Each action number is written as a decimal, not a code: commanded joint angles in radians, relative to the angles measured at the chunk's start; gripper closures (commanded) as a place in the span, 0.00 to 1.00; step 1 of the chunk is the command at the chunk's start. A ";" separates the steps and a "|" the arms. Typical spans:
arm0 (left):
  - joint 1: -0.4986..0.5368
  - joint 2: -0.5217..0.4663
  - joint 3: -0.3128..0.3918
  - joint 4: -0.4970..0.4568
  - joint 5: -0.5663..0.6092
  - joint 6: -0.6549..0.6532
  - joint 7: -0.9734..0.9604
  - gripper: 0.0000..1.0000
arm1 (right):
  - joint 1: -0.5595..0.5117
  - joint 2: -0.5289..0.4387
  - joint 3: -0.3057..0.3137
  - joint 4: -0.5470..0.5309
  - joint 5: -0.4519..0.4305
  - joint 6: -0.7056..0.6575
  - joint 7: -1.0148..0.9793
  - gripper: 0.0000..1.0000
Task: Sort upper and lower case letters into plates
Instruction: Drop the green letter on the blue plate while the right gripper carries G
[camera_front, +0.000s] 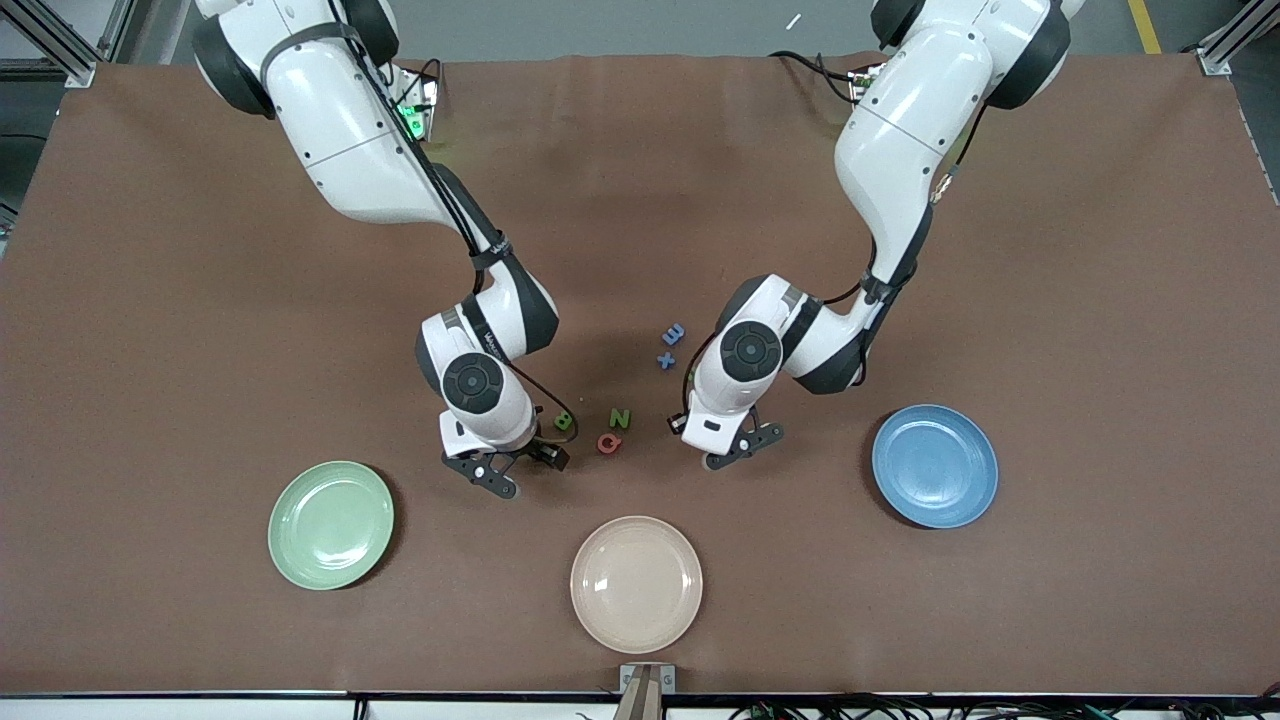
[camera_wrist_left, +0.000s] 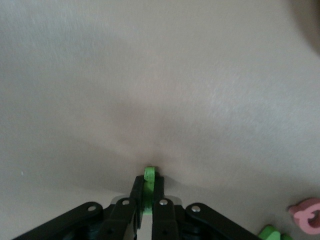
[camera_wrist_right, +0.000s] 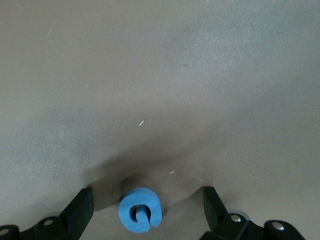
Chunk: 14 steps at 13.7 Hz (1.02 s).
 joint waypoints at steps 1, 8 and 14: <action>0.044 -0.055 0.037 0.006 0.070 -0.038 0.021 1.00 | 0.014 0.000 -0.006 0.004 0.006 -0.012 0.019 0.15; 0.275 -0.144 0.045 -0.054 0.234 -0.297 0.236 1.00 | 0.013 0.000 -0.006 0.004 0.005 -0.012 0.014 0.74; 0.348 -0.133 0.043 -0.082 0.282 -0.302 0.247 0.25 | -0.019 -0.029 -0.017 0.028 -0.059 -0.118 -0.074 0.95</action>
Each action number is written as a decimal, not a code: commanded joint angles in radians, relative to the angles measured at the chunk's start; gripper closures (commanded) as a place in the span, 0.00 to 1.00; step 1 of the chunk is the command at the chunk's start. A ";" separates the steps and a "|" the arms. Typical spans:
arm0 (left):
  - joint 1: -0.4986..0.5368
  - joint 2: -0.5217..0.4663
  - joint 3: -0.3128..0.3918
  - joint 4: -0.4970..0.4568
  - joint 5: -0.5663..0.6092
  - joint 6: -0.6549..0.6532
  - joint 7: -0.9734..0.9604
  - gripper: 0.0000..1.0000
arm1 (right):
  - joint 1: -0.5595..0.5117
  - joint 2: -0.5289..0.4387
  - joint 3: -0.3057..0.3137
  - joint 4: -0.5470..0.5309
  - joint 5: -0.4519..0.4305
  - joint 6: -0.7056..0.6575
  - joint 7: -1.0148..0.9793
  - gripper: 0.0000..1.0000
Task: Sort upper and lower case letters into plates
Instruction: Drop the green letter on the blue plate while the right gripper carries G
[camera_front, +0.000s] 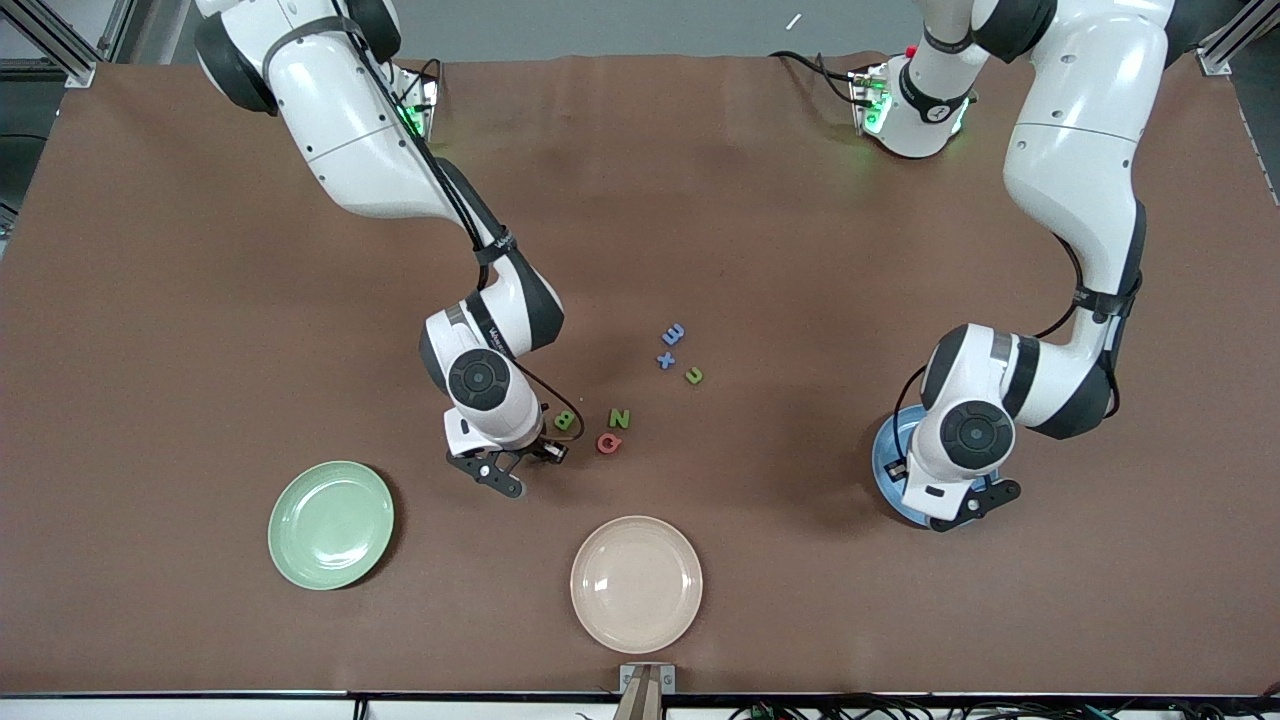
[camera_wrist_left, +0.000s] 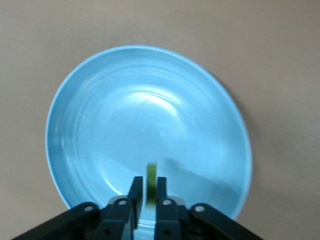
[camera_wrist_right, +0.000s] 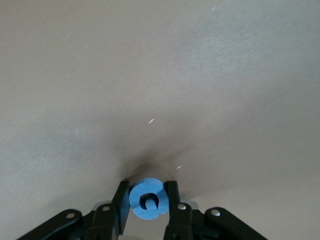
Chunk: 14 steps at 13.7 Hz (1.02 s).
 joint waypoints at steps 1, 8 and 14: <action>-0.012 -0.024 -0.010 -0.017 0.027 -0.010 -0.018 0.01 | -0.039 -0.027 -0.012 0.024 -0.086 -0.126 -0.134 0.95; -0.164 -0.037 -0.183 0.000 0.017 -0.033 -0.234 0.00 | -0.125 -0.036 -0.132 0.074 -0.286 -0.217 -0.564 0.93; -0.313 -0.005 -0.185 -0.038 0.010 0.093 -0.543 0.15 | -0.216 -0.018 -0.155 0.063 -0.315 -0.075 -0.697 0.34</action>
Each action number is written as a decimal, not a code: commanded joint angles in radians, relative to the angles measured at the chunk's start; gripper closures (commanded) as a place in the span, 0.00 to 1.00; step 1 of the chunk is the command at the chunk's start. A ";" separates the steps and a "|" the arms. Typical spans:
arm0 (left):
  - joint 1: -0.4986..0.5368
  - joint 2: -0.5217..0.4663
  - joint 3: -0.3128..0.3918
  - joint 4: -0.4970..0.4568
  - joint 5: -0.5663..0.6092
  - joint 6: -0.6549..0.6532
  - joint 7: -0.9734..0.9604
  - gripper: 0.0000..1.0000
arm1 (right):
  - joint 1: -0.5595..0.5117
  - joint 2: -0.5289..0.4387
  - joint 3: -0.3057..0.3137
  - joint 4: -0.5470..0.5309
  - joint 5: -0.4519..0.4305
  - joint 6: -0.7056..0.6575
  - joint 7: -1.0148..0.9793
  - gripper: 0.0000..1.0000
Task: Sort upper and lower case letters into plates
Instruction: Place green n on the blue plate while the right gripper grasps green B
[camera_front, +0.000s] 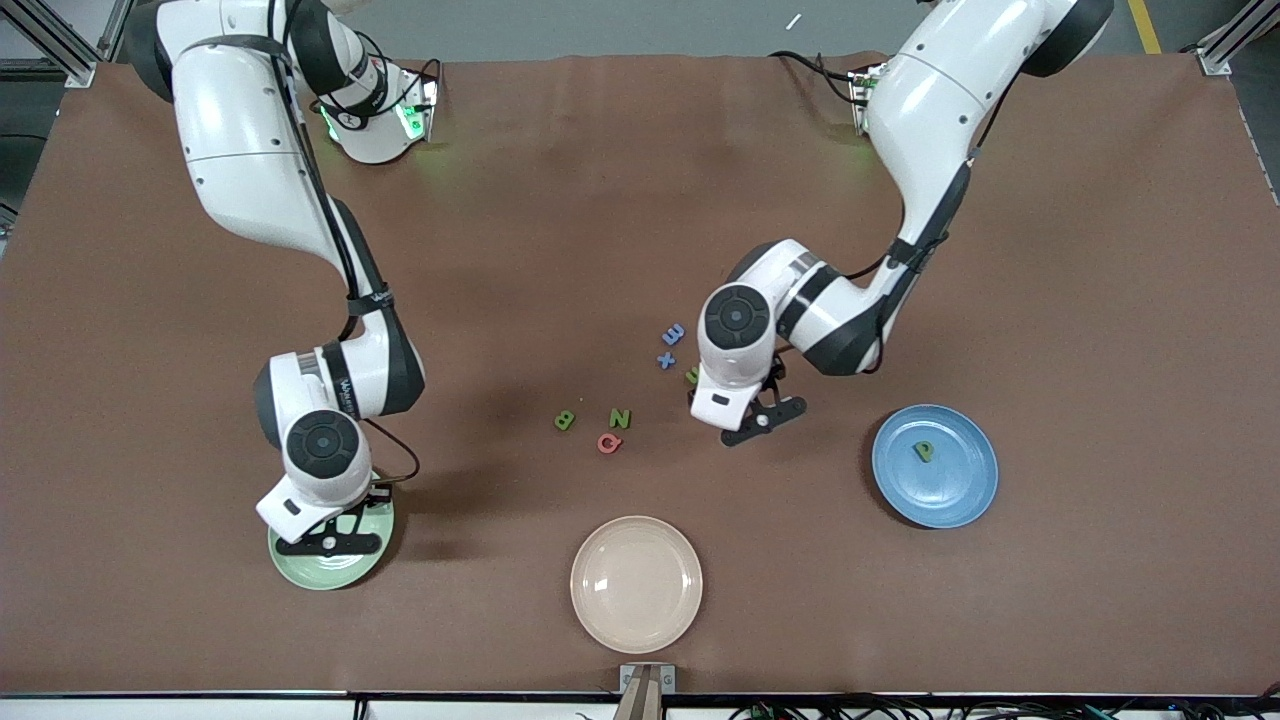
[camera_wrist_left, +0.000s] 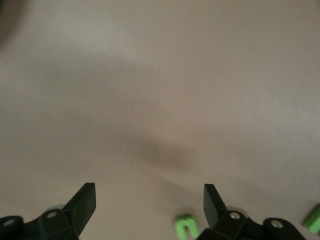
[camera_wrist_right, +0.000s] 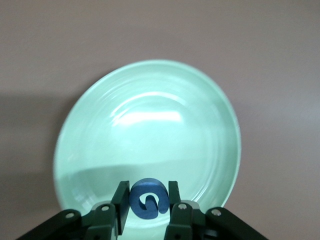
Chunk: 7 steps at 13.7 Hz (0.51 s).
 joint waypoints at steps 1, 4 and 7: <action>-0.039 0.018 0.003 -0.022 0.007 0.028 -0.119 0.19 | -0.027 -0.002 0.011 -0.019 -0.028 0.032 -0.019 0.19; -0.065 0.044 0.003 -0.024 0.007 0.037 -0.209 0.22 | -0.004 -0.008 0.020 -0.018 -0.005 0.022 0.014 0.14; -0.066 0.044 0.002 -0.056 -0.031 0.075 -0.248 0.26 | 0.054 -0.009 0.029 -0.018 0.038 0.020 0.155 0.13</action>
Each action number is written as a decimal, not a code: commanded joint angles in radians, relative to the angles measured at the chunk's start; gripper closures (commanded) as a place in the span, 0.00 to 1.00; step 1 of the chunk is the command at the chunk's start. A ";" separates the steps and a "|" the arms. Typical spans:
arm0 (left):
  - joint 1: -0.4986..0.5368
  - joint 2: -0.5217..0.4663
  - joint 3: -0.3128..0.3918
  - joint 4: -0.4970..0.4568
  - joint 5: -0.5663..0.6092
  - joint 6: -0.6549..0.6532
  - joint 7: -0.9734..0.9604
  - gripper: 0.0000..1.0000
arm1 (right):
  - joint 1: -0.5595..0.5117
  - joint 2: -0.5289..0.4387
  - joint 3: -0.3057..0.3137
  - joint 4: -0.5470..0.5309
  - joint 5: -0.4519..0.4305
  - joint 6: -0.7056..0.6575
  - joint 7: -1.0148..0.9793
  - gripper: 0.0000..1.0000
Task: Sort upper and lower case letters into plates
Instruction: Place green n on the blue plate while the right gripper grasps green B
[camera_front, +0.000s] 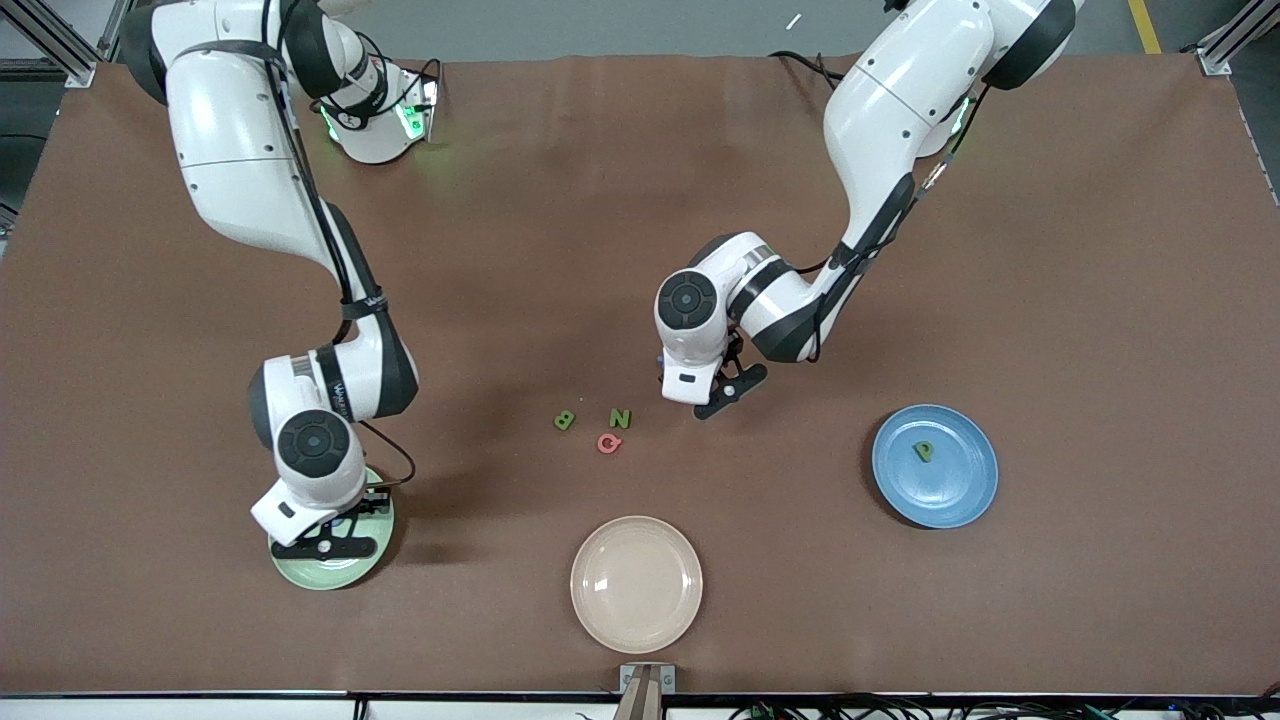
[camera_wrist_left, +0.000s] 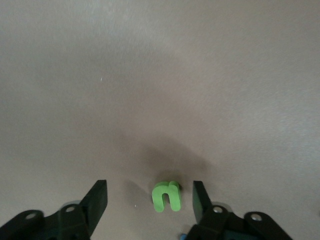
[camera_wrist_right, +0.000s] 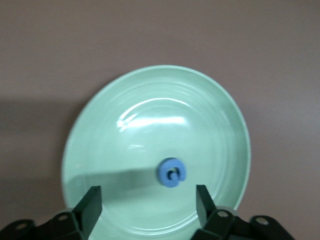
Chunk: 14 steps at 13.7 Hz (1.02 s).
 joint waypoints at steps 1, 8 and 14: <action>0.000 -0.011 0.002 -0.036 -0.039 0.053 -0.025 0.26 | 0.056 -0.012 0.025 -0.011 0.091 -0.004 0.158 0.13; 0.011 -0.013 0.004 -0.053 -0.088 0.056 -0.023 0.92 | 0.283 -0.005 0.037 -0.029 0.334 0.000 0.598 0.13; 0.181 -0.164 0.005 -0.043 -0.076 0.007 0.088 0.99 | 0.351 -0.002 0.039 -0.090 0.409 0.023 0.730 0.23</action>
